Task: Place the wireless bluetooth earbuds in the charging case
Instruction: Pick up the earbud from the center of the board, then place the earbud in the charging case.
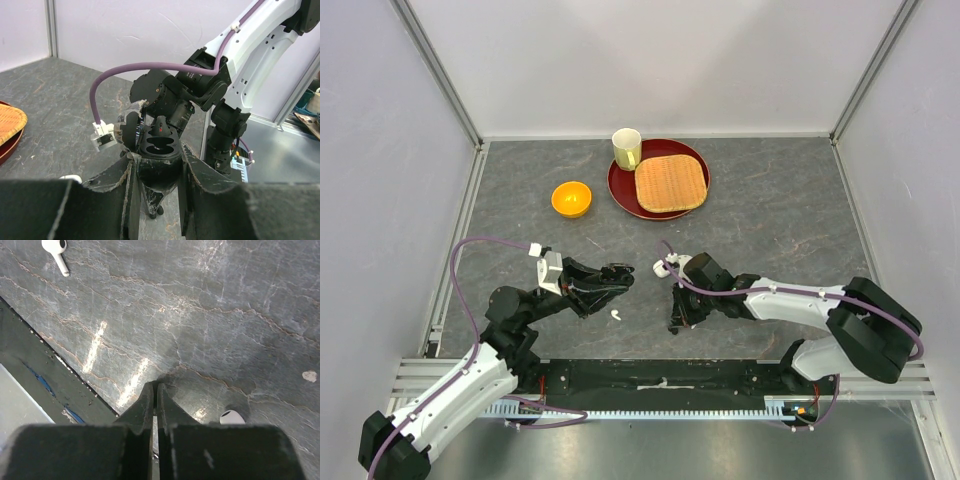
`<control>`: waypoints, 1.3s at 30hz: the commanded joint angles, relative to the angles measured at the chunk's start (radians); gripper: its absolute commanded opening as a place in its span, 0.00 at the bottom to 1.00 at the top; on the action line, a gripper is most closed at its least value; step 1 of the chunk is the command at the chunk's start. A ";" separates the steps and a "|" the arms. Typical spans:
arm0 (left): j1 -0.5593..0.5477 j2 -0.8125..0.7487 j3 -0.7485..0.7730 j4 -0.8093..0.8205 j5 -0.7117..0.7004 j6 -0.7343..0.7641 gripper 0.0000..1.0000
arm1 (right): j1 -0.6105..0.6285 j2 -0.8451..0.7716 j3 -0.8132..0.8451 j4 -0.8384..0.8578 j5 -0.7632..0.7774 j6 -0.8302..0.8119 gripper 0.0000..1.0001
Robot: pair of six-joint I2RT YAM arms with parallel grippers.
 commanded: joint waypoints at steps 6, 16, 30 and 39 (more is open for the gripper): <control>-0.002 -0.007 0.002 0.014 -0.020 -0.015 0.02 | 0.007 -0.097 0.001 0.008 0.010 0.015 0.00; -0.003 0.005 0.012 0.014 -0.022 -0.011 0.02 | 0.005 -0.273 0.078 -0.055 -0.002 -0.025 0.00; -0.003 0.028 0.028 0.025 -0.003 -0.008 0.02 | 0.005 -0.468 0.342 -0.242 -0.171 -0.195 0.00; -0.003 0.102 0.042 0.118 0.106 -0.037 0.02 | 0.005 -0.418 0.543 -0.248 -0.272 -0.271 0.00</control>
